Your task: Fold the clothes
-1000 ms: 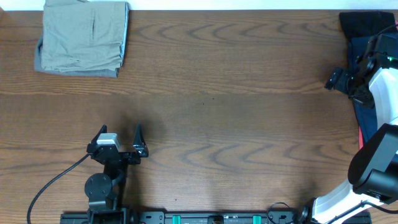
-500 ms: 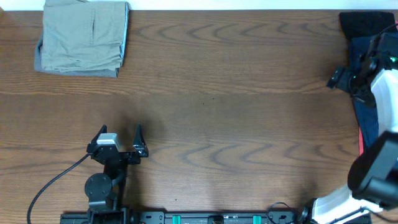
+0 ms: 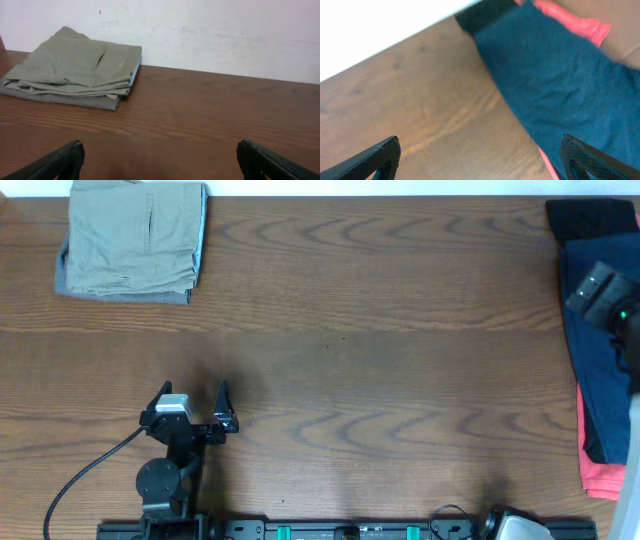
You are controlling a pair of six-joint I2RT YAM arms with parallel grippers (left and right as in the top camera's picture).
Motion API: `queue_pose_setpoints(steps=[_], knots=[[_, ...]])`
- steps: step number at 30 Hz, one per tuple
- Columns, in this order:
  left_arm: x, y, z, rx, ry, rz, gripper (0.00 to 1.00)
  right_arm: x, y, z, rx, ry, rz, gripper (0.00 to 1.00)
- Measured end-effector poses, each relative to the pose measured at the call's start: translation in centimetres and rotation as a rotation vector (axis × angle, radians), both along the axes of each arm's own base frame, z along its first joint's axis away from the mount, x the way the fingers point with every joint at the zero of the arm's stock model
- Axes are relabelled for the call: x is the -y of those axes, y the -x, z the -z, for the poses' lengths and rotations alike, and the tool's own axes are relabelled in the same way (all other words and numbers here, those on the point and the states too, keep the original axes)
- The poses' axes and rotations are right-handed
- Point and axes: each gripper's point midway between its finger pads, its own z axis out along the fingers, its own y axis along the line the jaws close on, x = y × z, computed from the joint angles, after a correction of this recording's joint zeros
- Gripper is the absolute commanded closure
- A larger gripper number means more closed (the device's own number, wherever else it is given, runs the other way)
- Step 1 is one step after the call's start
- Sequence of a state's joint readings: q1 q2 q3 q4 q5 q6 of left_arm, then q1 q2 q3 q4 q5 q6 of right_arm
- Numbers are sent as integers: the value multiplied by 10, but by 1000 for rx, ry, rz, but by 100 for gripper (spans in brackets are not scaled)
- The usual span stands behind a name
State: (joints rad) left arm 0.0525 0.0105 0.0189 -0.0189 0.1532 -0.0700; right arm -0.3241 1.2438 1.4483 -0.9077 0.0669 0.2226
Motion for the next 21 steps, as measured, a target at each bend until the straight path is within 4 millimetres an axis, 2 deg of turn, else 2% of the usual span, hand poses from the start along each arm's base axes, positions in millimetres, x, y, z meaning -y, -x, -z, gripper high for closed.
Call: queue_pose_setpoints(steps=[6,12,17,21], knots=[[0,0,0,0,0,0,2,-45,48,-76,241,69,-94,1],[0,0,0,0,0,0,2,-77,110,-130,463,113,-168,1],[0,0,0,0,0,0,2,-83,159,-156,602,152,-155,1],[0,0,0,0,0,0,2,-84,183,-154,618,160,-145,1]])
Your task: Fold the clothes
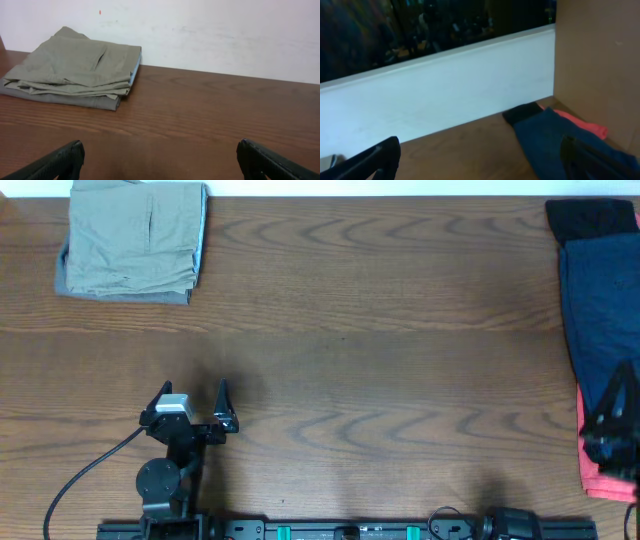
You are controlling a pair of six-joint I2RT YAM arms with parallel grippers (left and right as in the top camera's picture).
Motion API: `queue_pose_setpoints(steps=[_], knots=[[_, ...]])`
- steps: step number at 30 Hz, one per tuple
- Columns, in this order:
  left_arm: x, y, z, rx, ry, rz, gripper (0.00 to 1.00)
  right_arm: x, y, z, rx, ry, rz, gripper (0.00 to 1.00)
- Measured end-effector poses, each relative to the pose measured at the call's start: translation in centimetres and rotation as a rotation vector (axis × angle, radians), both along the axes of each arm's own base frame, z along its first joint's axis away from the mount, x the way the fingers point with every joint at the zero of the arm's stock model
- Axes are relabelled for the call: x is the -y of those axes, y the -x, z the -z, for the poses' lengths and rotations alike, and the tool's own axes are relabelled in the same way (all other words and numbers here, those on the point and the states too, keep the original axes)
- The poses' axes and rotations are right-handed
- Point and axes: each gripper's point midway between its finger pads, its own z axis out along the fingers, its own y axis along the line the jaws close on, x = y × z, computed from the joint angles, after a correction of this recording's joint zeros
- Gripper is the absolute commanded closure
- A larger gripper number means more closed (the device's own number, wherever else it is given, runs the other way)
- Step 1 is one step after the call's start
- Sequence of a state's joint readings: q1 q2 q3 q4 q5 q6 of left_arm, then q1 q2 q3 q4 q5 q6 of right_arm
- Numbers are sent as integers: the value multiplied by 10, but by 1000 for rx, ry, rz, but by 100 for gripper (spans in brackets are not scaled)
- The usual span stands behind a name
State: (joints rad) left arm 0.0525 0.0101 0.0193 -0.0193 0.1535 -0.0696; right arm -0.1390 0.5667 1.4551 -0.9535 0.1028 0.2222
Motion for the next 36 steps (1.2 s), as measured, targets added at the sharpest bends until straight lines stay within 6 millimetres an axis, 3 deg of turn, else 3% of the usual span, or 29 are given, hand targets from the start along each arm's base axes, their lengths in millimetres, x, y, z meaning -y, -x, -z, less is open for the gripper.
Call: queue_pose_setpoints(steps=[5,17,31,36], knots=[[0,0,0,0,0,0,2,-4,8,24,-59,-12,-17,1],[0,0,0,0,0,0,2,-31,-7,102,47,-4,-197,1],[0,0,0,0,0,0,2,-49,-77,218,114,-27,-296,1],[0,0,0,0,0,0,2,-53,-89,234,159,-28,-310,1]])
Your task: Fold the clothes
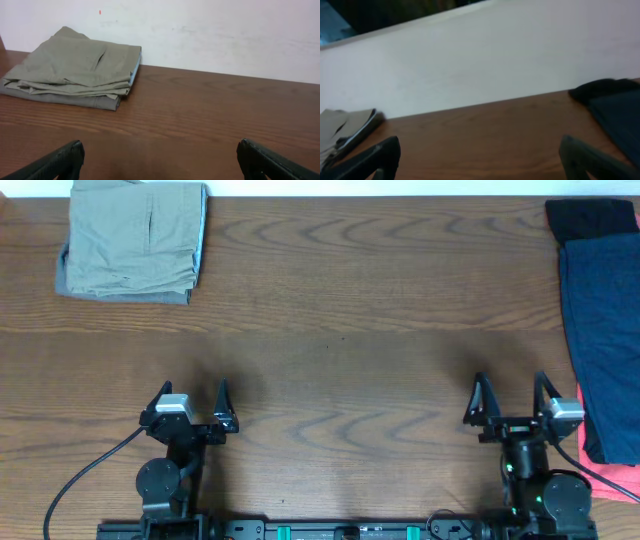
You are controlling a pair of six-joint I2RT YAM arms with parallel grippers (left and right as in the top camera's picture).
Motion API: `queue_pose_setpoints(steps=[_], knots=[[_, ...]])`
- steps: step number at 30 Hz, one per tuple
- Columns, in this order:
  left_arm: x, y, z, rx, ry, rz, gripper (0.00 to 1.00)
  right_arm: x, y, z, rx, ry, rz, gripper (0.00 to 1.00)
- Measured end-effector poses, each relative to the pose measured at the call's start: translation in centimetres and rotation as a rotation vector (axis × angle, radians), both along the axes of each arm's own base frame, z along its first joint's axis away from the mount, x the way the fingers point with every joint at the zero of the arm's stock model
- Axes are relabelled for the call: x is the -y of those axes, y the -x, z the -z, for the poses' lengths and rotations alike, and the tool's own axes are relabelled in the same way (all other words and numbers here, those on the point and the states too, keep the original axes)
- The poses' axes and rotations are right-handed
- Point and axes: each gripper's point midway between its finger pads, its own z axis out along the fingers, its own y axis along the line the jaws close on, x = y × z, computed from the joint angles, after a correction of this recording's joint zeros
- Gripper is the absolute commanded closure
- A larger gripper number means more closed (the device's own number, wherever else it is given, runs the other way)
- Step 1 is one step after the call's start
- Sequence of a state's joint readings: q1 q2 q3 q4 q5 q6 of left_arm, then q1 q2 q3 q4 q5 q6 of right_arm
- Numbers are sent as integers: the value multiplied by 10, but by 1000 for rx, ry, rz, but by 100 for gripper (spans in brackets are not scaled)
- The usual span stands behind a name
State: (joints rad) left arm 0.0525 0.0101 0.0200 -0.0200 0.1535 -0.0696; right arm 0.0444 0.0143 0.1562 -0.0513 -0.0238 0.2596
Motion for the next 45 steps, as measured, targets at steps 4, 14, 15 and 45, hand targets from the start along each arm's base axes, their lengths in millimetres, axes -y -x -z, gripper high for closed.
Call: queue_pose_setpoints(steps=[4,14,15,45], knots=[[0,0,0,0,0,0,2,1,-8,20,16,-1,6,1],[0,0,0,0,0,0,2,1,-12,73,-152,14,10,1],[0,0,0,0,0,0,2,1,-12,77,-166,15,10,1],[0,0,0,0,0,0,2,4,-12,77,-153,227,26,1]])
